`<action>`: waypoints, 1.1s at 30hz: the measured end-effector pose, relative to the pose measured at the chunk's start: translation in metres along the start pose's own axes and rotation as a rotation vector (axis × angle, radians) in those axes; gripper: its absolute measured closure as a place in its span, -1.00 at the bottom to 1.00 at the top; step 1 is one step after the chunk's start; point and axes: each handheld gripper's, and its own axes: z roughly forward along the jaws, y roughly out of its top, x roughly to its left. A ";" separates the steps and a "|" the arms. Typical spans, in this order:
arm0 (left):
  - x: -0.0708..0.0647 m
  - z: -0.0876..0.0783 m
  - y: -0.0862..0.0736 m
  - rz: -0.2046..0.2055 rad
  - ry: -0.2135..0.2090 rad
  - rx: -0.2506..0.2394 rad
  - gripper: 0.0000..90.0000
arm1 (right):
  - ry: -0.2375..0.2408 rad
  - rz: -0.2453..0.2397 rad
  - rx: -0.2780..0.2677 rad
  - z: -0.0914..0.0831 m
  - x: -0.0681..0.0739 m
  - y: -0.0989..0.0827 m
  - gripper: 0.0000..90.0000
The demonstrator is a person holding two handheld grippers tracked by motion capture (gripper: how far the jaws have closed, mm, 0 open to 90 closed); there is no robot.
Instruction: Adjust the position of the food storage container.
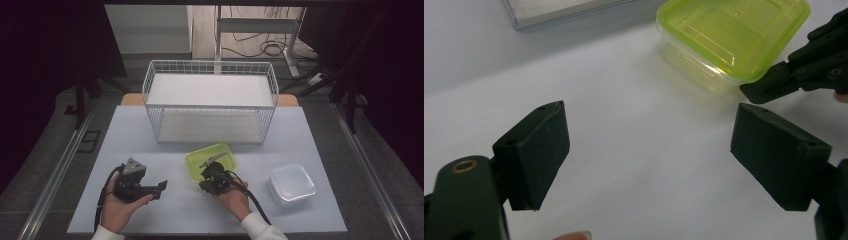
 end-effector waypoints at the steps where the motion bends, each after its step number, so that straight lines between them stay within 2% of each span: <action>1: 0.000 0.000 0.000 0.000 0.000 0.000 -0.64 | 0.000 0.000 0.000 0.000 0.000 0.000 0.98; 5: 0.000 0.001 -0.001 0.000 0.000 0.002 -0.64 | 0.005 -0.010 0.005 -0.001 0.003 -0.001 0.98; 7: 0.000 0.000 -0.001 0.000 0.001 -0.001 -0.64 | 0.012 -0.024 -0.003 -0.008 0.005 -0.002 0.98; 8: 0.001 0.000 -0.001 0.002 0.002 0.000 -0.64 | 0.016 -0.022 -0.006 -0.011 0.005 -0.003 0.98; 9: 0.002 -0.001 -0.001 -0.002 0.005 0.000 -0.64 | 0.025 -0.034 -0.017 -0.025 0.005 -0.004 0.98; 10: 0.002 -0.001 -0.001 -0.002 0.005 0.000 -0.64 | 0.025 -0.034 -0.017 -0.025 0.005 -0.004 0.98; 12: 0.003 -0.001 -0.002 -0.004 0.006 -0.001 -0.64 | 0.014 -0.047 -0.035 -0.038 0.002 -0.004 0.98; 13: 0.003 -0.002 -0.001 -0.004 0.007 -0.002 -0.64 | 0.006 -0.042 -0.051 -0.049 -0.002 -0.004 0.98; 14: 0.003 -0.002 -0.001 -0.003 0.007 -0.005 -0.64 | -0.017 -0.019 -0.086 -0.065 -0.014 -0.003 0.98; 16: 0.003 -0.002 -0.001 -0.002 0.007 -0.004 -0.64 | -0.026 -0.008 -0.099 -0.071 -0.019 -0.003 0.98; 17: 0.003 -0.001 -0.001 -0.001 0.006 -0.001 -0.64 | -0.053 0.027 -0.124 -0.087 -0.036 -0.001 0.98; 18: 0.003 -0.001 -0.001 -0.001 0.006 -0.001 -0.64 | -0.053 0.027 -0.124 -0.087 -0.036 -0.001 0.98; 22: 0.002 0.001 0.000 -0.005 -0.001 0.000 -0.64 | -0.097 0.086 -0.144 -0.103 -0.065 0.003 0.98; 23: 0.001 0.001 0.000 -0.004 -0.003 0.000 -0.64 | -0.113 0.096 -0.140 -0.105 -0.070 0.004 0.98; 24: 0.000 0.002 0.000 0.002 -0.003 0.002 -0.64 | -0.151 0.102 -0.102 -0.103 -0.080 0.010 0.98; 25: 0.000 0.002 0.000 0.003 -0.003 0.004 -0.64 | -0.164 0.101 -0.085 -0.102 -0.083 0.012 0.98; 27: -0.001 0.002 0.000 0.004 -0.005 0.004 -0.64 | -0.172 0.107 -0.064 -0.099 -0.087 0.015 0.98; 29: -0.002 0.002 -0.001 0.007 -0.006 0.005 -0.64 | -0.187 0.118 -0.019 -0.089 -0.094 0.021 0.98; 30: -0.002 0.003 -0.001 0.009 -0.007 0.007 -0.64 | -0.202 0.121 0.023 -0.078 -0.099 0.025 0.98; 33: -0.001 0.003 -0.002 0.008 -0.010 0.009 -0.64 | -0.214 0.122 0.050 -0.069 -0.104 0.030 0.98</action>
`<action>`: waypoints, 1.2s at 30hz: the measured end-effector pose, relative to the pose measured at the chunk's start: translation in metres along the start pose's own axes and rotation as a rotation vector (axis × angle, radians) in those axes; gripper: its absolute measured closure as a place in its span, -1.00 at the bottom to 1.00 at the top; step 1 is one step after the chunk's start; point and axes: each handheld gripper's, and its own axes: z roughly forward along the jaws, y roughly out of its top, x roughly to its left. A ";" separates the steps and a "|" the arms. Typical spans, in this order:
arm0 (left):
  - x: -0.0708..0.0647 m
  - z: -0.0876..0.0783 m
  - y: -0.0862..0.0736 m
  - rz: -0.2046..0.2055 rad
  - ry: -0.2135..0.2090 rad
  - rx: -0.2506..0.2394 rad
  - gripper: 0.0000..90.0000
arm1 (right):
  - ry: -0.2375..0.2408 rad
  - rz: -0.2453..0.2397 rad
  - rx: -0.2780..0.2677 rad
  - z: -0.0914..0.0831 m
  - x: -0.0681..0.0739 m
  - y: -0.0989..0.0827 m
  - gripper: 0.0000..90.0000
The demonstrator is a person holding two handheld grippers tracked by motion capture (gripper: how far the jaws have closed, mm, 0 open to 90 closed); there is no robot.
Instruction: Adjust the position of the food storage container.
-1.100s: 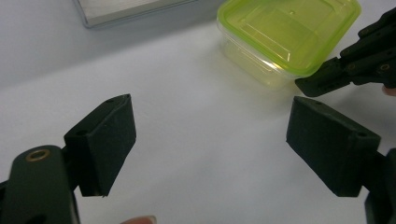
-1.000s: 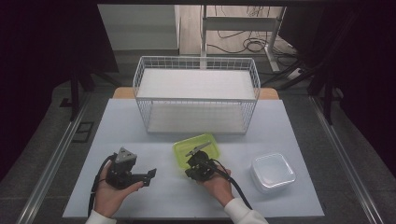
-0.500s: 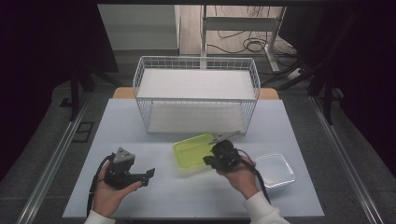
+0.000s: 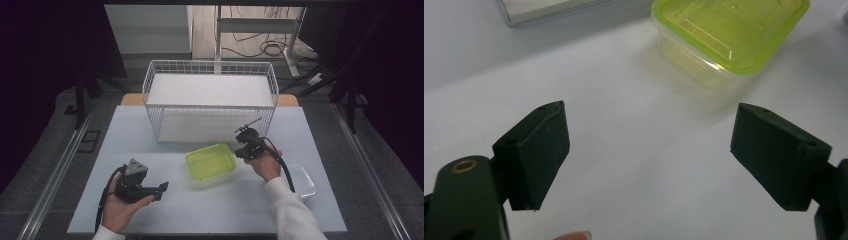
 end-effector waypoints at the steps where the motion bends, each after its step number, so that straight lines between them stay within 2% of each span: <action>1: 0.000 0.000 0.000 0.000 0.000 0.002 -0.64 | -0.010 0.007 0.016 0.004 -0.001 0.002 0.98; 7: 0.003 0.001 -0.001 -0.002 0.000 0.005 -0.64 | -0.036 0.019 0.073 0.020 -0.007 0.010 0.98; 11: 0.003 0.002 -0.002 0.001 -0.001 0.008 -0.64 | -0.032 0.003 0.105 0.027 -0.004 0.009 0.98; 18: 0.001 0.003 -0.002 0.003 -0.001 0.011 -0.64 | -0.038 -0.016 0.109 0.025 0.003 0.003 0.98; 23: -0.001 0.004 -0.002 0.011 -0.001 0.014 -0.64 | -0.016 -0.021 0.109 0.027 0.006 -0.002 0.98; 29: 0.000 0.005 -0.002 0.011 0.000 0.021 -0.64 | 0.018 -0.056 0.107 0.028 0.023 -0.006 0.98; 36: 0.002 0.006 -0.002 0.007 0.003 0.021 -0.64 | 0.030 -0.085 0.107 0.029 0.037 -0.010 0.98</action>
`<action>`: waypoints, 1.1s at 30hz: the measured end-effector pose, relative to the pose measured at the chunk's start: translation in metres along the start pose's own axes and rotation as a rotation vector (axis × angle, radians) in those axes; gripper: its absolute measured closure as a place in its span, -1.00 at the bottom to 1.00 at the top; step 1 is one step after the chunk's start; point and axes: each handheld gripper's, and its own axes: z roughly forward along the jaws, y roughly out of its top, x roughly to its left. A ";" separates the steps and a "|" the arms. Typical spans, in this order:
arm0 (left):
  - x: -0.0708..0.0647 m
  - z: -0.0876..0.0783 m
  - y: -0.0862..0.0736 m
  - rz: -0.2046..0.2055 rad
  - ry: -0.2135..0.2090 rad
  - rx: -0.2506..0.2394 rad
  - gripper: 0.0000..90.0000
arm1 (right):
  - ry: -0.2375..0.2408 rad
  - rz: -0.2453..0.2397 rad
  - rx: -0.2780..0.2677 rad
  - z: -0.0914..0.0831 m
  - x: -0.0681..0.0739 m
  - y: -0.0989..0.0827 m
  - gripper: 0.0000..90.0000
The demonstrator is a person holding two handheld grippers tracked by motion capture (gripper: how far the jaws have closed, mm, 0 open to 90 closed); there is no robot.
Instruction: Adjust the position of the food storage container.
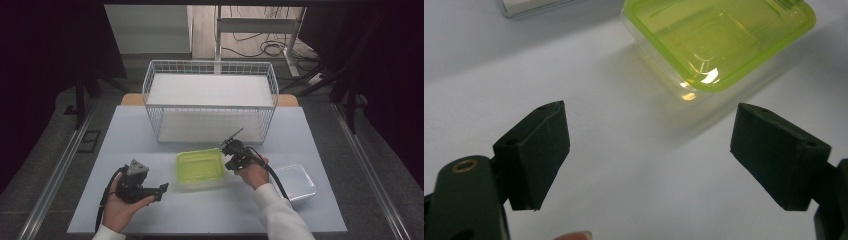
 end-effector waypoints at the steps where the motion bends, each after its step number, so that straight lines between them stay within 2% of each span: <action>1: 0.000 0.000 0.000 0.000 0.000 0.001 -0.64 | 0.004 -0.009 0.000 0.000 0.004 0.000 0.98; 13: 0.003 0.002 -0.001 -0.004 0.000 0.007 -0.64 | 0.022 -0.040 -0.002 0.002 0.016 -0.001 0.98; 19: 0.007 0.001 -0.002 -0.025 0.000 0.000 -0.64 | 0.020 -0.005 -0.064 -0.013 0.008 -0.008 0.97; 22: 0.010 -0.001 -0.001 -0.034 -0.001 -0.007 -0.63 | 0.037 0.017 -0.121 -0.026 0.005 -0.017 0.92; 23: 0.010 -0.001 -0.001 -0.039 0.001 -0.011 -0.63 | 0.045 0.022 -0.140 -0.029 0.005 -0.021 0.85; 24: 0.011 -0.001 -0.001 -0.042 0.002 -0.011 -0.63 | 0.045 0.030 -0.158 -0.032 0.004 -0.024 0.67; 26: 0.012 0.000 -0.001 -0.046 0.004 -0.009 -0.63 | 0.046 0.060 -0.207 -0.036 0.002 -0.029 0.20; 27: 0.013 0.001 -0.001 -0.049 0.005 -0.010 -0.62 | 0.056 0.076 -0.229 -0.037 0.001 -0.032 0.02; 29: 0.014 0.001 -0.001 -0.052 0.005 -0.010 -0.62 | 0.086 0.115 -0.265 -0.041 -0.002 -0.037 -0.20; 33: 0.016 0.000 -0.001 -0.066 0.003 -0.011 -0.62 | 0.142 0.169 -0.318 -0.045 -0.009 -0.043 -0.37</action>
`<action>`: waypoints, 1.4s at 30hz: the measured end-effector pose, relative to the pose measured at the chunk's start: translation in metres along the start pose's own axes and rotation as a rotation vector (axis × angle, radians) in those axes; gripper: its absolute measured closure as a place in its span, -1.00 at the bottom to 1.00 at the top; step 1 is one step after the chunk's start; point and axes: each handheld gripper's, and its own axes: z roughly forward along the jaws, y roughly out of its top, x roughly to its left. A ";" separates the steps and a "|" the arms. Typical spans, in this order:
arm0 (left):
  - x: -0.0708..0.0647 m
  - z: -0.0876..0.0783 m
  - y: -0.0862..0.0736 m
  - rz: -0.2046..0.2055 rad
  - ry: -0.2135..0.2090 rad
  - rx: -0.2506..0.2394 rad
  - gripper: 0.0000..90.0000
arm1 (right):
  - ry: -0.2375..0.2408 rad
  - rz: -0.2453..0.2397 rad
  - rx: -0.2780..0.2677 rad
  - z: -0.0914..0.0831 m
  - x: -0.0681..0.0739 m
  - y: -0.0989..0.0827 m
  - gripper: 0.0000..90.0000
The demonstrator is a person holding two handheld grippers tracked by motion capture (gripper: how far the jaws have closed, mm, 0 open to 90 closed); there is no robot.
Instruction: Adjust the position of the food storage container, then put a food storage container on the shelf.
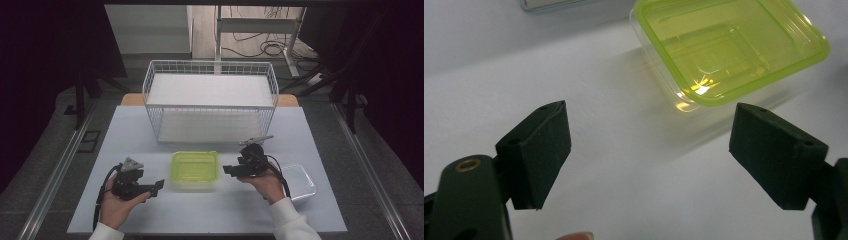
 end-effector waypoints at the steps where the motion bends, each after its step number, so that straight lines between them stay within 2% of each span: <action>1: 0.001 0.000 0.000 -0.003 0.003 -0.001 -0.62 | 0.008 0.014 -0.013 -0.002 -0.002 0.000 -0.37; 2: 0.002 -0.001 0.000 -0.009 0.003 -0.003 -0.62 | 0.032 0.040 -0.035 -0.004 -0.005 0.000 -0.37; 5: 0.005 -0.002 0.000 -0.021 0.000 -0.006 -0.61 | 0.052 0.060 -0.045 -0.006 -0.006 0.000 -0.38; 16: 0.007 -0.005 0.002 -0.038 -0.021 -0.014 -0.60 | 0.080 0.069 -0.047 -0.001 -0.001 -0.004 -0.43; 24: 0.007 0.003 0.017 -0.053 -0.058 0.002 -0.55 | 0.106 0.071 -0.056 0.000 -0.001 -0.002 -0.37; 28: 0.009 0.006 0.025 -0.066 -0.100 0.000 -0.51 | 0.119 0.085 -0.056 0.002 -0.002 0.000 -0.36; 31: 0.014 0.008 0.032 -0.086 -0.128 0.004 -0.44 | 0.147 0.099 -0.066 0.004 -0.002 0.002 -0.29; 32: 0.016 0.009 0.034 -0.102 -0.141 0.008 -0.44 | 0.169 0.112 -0.068 0.007 -0.002 0.003 -0.28; 34: 0.023 0.013 0.038 -0.144 -0.171 0.017 -0.43 | 0.174 0.116 -0.068 0.008 -0.002 0.004 -0.27; 36: 0.029 0.020 0.041 -0.176 -0.197 0.036 -0.39 | 0.197 0.140 -0.066 0.016 0.000 0.007 -0.24; 38: 0.033 0.026 0.043 -0.202 -0.220 0.048 -0.37 | 0.197 0.145 -0.064 0.018 0.000 0.007 -0.23; 41: 0.035 0.036 0.045 -0.215 -0.262 0.060 -0.29 | 0.188 0.179 -0.049 0.028 -0.002 0.008 -0.17; 42: 0.035 0.036 0.045 -0.215 -0.262 0.060 -0.27 | 0.188 0.179 -0.049 0.028 -0.002 0.008 -0.17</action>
